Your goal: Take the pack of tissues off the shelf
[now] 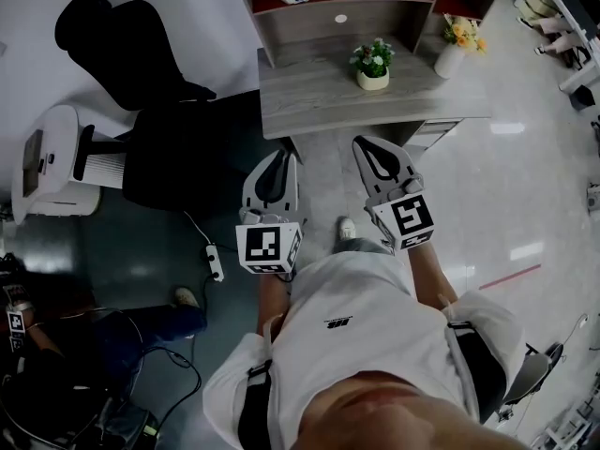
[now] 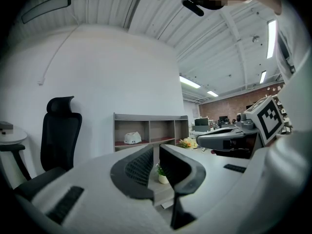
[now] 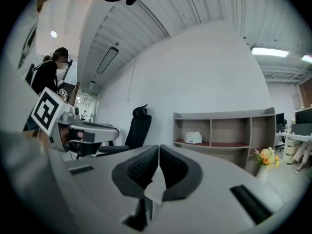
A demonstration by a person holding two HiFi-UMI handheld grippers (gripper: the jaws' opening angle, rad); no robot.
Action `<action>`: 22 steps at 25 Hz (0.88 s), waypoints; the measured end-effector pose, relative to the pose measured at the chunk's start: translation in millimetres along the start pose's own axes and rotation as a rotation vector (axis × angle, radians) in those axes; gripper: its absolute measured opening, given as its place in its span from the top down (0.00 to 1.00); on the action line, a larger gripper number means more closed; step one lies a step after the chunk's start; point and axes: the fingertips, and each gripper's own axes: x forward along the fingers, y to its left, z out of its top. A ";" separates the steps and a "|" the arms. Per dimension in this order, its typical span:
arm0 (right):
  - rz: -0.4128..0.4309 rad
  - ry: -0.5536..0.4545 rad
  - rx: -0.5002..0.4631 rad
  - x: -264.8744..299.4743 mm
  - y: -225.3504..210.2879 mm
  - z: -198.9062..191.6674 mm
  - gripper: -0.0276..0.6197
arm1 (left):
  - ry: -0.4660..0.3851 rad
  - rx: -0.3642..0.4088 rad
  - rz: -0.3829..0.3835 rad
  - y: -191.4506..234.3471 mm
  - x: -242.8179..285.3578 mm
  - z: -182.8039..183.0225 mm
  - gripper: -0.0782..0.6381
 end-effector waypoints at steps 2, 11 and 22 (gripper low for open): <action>0.009 -0.004 0.003 6.0 -7.8 2.0 0.91 | 0.004 0.000 0.007 1.4 9.7 1.2 0.84; 0.042 -0.007 0.009 32.8 -39.9 6.3 0.91 | 0.010 0.003 0.038 9.9 50.8 6.2 0.84; 0.036 0.005 0.016 60.9 -69.9 -0.2 0.92 | 0.021 -0.004 0.038 19.5 88.8 2.8 0.84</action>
